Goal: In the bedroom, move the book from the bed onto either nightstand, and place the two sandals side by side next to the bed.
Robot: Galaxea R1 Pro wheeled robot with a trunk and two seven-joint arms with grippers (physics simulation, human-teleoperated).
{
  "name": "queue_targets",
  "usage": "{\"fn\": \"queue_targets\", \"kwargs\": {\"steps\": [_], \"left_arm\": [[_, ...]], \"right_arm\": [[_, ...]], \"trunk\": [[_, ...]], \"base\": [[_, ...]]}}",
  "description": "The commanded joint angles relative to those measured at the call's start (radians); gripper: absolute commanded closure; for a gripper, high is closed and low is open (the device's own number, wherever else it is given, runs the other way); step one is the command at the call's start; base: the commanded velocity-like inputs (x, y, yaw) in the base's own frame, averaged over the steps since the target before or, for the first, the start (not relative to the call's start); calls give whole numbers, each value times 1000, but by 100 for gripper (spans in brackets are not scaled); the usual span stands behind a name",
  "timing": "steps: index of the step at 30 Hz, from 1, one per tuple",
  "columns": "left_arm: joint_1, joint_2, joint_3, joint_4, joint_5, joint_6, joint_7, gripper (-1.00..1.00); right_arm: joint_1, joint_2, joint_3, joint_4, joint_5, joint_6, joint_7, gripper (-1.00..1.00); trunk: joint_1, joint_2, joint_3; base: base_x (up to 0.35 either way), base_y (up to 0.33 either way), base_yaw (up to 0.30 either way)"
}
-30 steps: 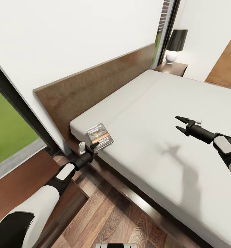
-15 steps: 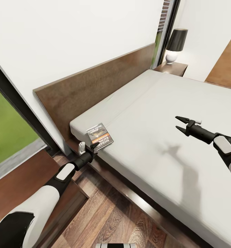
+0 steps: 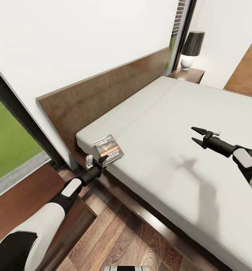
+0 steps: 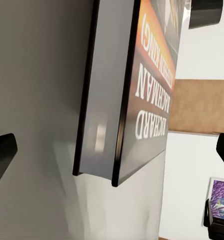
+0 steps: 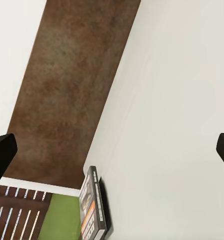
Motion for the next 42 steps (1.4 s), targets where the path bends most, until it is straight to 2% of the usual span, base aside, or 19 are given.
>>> {"fn": "queue_targets", "kwargs": {"steps": [1,42], "left_arm": [[-1,1,-3,0,7,4,-1,-100],[-1,2,-3,-3,6,4,-1,-100]], "right_arm": [[-1,-1,7,1,-9,4,1,-100],[-1,-1,8,-1,-10,4,1,-100]], "trunk": [[0,0,-1],[0,0,-1]], "base": [[0,0,0],[0,0,0]]}}
